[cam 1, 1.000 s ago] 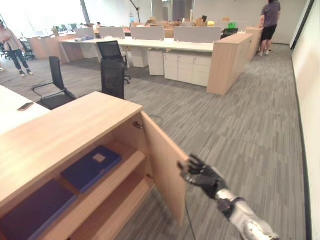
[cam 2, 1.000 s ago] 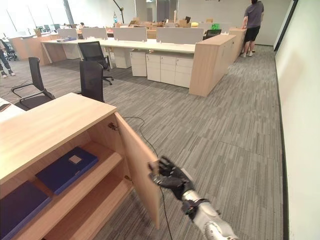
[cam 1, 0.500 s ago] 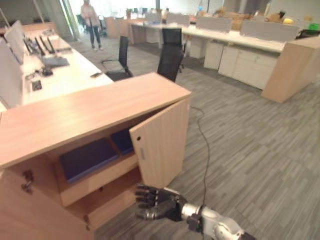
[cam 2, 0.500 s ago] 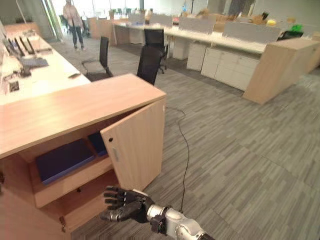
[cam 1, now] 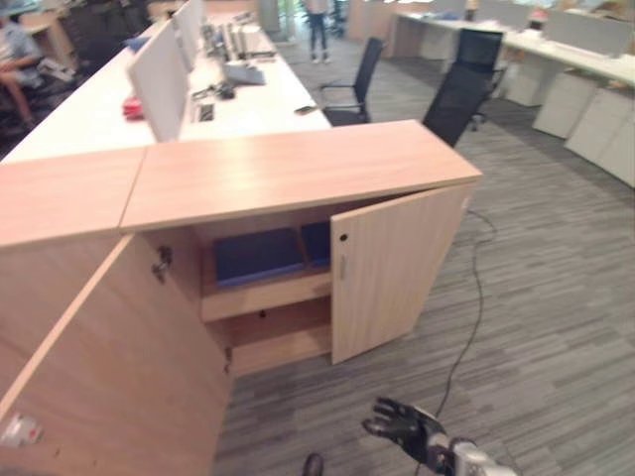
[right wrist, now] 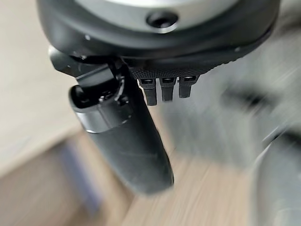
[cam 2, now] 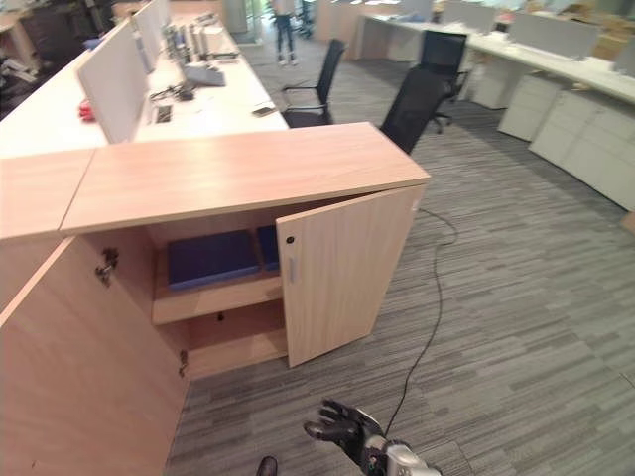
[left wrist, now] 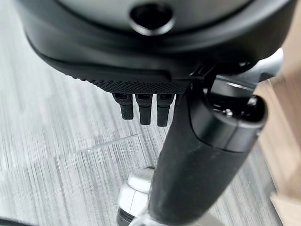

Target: Put the empty folder in the office cabinet

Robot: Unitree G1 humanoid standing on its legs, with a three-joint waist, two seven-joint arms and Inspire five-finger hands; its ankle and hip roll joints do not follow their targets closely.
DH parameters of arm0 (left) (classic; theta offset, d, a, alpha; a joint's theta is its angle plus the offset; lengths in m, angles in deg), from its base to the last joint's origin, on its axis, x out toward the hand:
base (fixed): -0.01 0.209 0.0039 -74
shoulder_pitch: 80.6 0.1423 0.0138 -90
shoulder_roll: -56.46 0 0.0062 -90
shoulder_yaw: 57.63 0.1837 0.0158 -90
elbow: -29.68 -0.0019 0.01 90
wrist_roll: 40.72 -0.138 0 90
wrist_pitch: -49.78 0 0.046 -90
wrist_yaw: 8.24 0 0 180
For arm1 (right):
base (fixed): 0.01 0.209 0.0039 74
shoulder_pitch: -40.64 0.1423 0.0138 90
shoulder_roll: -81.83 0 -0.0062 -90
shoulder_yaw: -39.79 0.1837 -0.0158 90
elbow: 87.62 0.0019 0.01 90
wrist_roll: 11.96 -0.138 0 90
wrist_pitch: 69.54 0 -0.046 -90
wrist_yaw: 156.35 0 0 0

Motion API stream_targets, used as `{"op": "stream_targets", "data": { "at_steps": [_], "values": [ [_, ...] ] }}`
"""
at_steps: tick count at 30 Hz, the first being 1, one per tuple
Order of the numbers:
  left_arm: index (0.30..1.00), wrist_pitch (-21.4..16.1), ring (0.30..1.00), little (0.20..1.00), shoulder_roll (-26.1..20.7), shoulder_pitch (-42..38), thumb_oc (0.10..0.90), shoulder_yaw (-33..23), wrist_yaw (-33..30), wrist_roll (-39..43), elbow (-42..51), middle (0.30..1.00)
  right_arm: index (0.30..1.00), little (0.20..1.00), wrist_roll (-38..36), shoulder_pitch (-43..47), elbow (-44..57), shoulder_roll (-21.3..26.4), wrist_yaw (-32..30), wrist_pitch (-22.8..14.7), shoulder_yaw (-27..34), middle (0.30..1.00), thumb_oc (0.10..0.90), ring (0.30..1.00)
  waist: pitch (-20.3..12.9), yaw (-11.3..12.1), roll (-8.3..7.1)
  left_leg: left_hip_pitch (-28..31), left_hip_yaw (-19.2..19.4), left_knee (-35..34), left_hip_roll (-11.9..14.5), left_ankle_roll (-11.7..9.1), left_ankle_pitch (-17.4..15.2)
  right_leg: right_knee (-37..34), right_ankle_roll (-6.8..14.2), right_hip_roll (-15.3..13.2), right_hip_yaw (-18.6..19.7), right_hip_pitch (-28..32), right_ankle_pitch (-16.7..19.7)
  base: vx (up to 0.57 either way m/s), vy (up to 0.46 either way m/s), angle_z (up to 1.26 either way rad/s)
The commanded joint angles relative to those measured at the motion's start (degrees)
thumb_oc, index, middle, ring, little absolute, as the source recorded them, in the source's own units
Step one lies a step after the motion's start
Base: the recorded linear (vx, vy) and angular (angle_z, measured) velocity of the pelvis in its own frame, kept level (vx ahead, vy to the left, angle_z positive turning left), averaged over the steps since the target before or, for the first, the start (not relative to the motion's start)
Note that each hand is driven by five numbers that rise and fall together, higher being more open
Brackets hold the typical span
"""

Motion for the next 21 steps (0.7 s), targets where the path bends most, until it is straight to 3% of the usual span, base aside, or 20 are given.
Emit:
{"op": "stream_targets", "data": {
  "at_steps": [1,3,4,5,6,7,8,12,13,16,18,21],
  "values": [
    [0.900,-0.31,0.900,0.900,2.28,-2.75,0.800,0.69,1.51,3.77,-1.42,0.900,0.900,0.900,7.91,4.55,-5.74,-1.86,-4.49,-3.25,4.77,0.900,0.800,0.900,1.19,0.01,-0.55,5.62,-4.23,-9.62,4.62,-2.79,4.99,2.69,2.45,1.16,-2.18,-0.51,-5.71,0.00,-0.198,0.26],
    [0.900,-0.24,0.900,0.900,2.42,-3.06,0.800,0.98,1.40,4.46,-1.48,0.900,0.900,0.900,9.25,5.18,-9.33,-2.19,-5.62,-3.26,6.35,0.900,0.800,0.900,1.63,0.12,-0.31,5.04,-4.92,-9.18,4.81,-3.05,5.18,2.68,2.22,1.47,-3.40,-0.34,-6.04,-0.01,-0.163,0.44],
    [0.900,-0.34,0.900,0.900,2.88,-4.25,0.800,1.53,0.91,5.97,-1.12,0.900,0.900,0.900,11.62,6.13,-14.67,-1.63,-7.87,-3.33,9.27,0.900,0.800,0.900,3.01,0.33,0.03,2.84,-3.70,-7.39,4.98,-3.04,5.50,3.18,2.06,1.14,-6.10,-0.23,-6.78,-0.05,-0.096,0.53],
    [0.900,-0.45,0.900,0.900,3.17,-5.03,0.800,1.82,0.67,6.50,-0.79,0.900,0.900,0.900,12.99,6.42,-17.34,-1.21,-8.85,-3.02,10.54,0.900,0.800,0.900,3.53,0.03,0.15,0.96,-1.32,-6.22,5.09,-2.63,5.89,3.31,2.07,0.65,-7.78,-0.31,-7.00,-0.09,-0.124,0.65],
    [0.900,-0.45,0.900,0.900,3.32,-5.47,0.800,1.89,0.59,6.91,-0.23,0.900,0.900,0.900,14.88,6.35,-19.80,-0.71,-9.48,-2.54,11.42,0.900,0.800,0.900,4.34,0.06,0.27,0.21,4.18,-5.10,6.00,-1.56,5.70,3.72,2.18,0.08,-9.68,-0.33,-7.01,-0.06,-0.049,0.87],
    [0.900,-0.45,0.900,0.900,3.33,-5.49,0.800,1.90,0.58,6.91,-0.23,0.900,0.900,0.900,14.89,6.36,-19.81,-0.70,-9.48,-2.54,11.43,0.900,0.800,0.900,4.23,0.00,0.29,0.03,4.12,-5.08,5.98,-1.56,5.74,3.70,2.19,0.08,-9.74,-0.46,-6.96,-0.08,-0.066,0.85],
    [0.900,-0.35,0.900,0.900,3.15,-5.14,0.800,1.60,0.76,6.72,0.50,0.900,0.900,0.900,16.74,5.92,-23.40,-0.48,-10.22,-1.56,12.24,0.900,0.800,0.900,4.50,0.22,0.40,-0.50,11.07,-2.99,6.68,-0.64,4.54,3.42,2.37,-0.53,-11.81,-0.64,-6.46,-0.06,-0.049,1.03],
    [0.900,-0.37,0.900,0.900,3.12,-3.83,0.800,0.75,2.31,6.59,1.06,0.900,0.900,0.900,19.33,4.54,-26.13,0.55,-10.07,-0.41,13.77,0.900,0.800,0.900,4.12,0.20,1.03,0.91,16.67,-0.91,6.63,0.56,1.93,3.62,2.15,-1.72,-15.41,-0.80,-6.54,-0.03,-0.006,0.88],
    [0.900,-0.45,0.900,0.900,3.30,-2.97,0.800,0.46,2.92,6.22,0.80,0.900,0.900,0.900,18.84,3.71,-26.29,0.46,-10.04,-0.58,14.41,0.900,0.800,0.900,3.13,-0.43,1.94,3.34,18.90,-3.35,7.61,0.48,2.02,2.65,1.73,-1.24,-17.08,-0.46,-6.99,0.01,0.012,0.71],
    [0.900,-0.44,0.900,0.900,3.26,-2.87,0.800,0.25,2.78,6.56,0.62,0.900,0.900,0.900,17.66,3.41,-26.05,0.27,-10.07,-0.73,14.97,0.900,0.800,0.900,2.78,-0.74,2.21,2.92,19.18,-3.64,7.94,0.11,3.11,1.98,1.64,-1.13,-18.03,-0.41,-6.92,0.00,0.016,0.79],
    [0.900,-0.33,0.900,0.900,2.99,-3.17,0.800,-0.63,2.76,7.85,0.70,0.900,0.900,0.900,15.40,2.89,-24.96,0.08,-10.58,-1.22,16.05,0.900,0.800,0.900,3.66,-0.90,1.75,0.00,18.98,-1.31,8.30,-0.97,4.77,1.13,1.13,-2.31,-20.74,0.68,-6.59,-0.05,0.012,0.64],
    [0.900,-0.56,0.900,0.900,2.39,-2.72,0.800,-2.11,2.73,9.60,1.76,0.900,0.900,0.900,15.89,2.45,-24.99,-0.12,-10.43,-1.16,15.73,0.900,0.800,0.900,4.59,-0.16,1.51,0.52,18.00,1.41,7.83,-1.03,2.99,1.50,0.67,-3.14,-22.10,1.63,-6.20,-0.04,0.026,0.74]
  ]
}}
